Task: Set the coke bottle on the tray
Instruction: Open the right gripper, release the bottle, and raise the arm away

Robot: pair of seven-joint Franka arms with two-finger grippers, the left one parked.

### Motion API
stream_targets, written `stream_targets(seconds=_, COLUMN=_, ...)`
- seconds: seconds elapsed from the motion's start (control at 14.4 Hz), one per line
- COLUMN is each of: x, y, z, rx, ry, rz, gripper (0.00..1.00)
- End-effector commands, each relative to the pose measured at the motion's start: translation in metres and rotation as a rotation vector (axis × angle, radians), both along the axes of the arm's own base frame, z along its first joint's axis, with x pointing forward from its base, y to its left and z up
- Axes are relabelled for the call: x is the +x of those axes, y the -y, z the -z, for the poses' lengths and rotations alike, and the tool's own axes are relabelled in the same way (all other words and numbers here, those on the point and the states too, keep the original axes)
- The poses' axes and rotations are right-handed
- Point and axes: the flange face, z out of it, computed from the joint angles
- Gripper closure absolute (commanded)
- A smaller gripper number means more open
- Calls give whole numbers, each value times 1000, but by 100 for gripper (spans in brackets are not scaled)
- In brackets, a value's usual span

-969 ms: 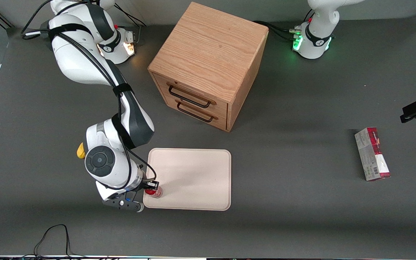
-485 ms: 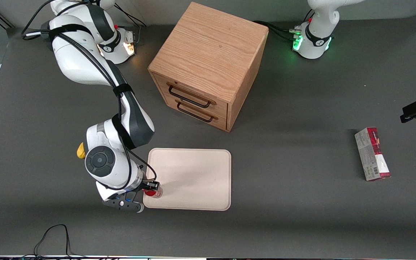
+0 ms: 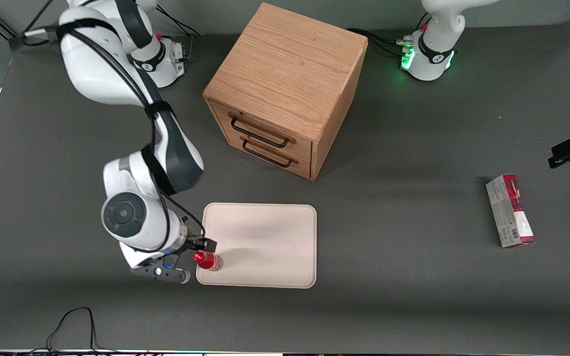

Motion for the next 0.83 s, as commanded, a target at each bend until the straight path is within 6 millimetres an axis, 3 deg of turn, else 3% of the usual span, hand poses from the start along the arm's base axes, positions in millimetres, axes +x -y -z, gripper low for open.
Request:
stream_targets(seconds=0.0, x=-72, y=51, z=-54, rx=-12, ry=-66, rz=-87, gripper=0)
stream_targets(seconds=0.28, x=-151, y=140, z=-105, rx=44, ry=-61, rz=-207, gripper=0)
stream_targets(seconds=0.42, x=-183, y=168, z=-118, rx=58, ry=-56, rz=-245, gripper=0)
stream_targets(seconds=0.55, x=-191, y=177, z=-127, rx=61, ry=-48, rz=-233, gripper=0)
stream_targets(seconds=0.76, x=-187, y=185, z=-149, rx=54, ry=-44, rz=-216, gripper=0)
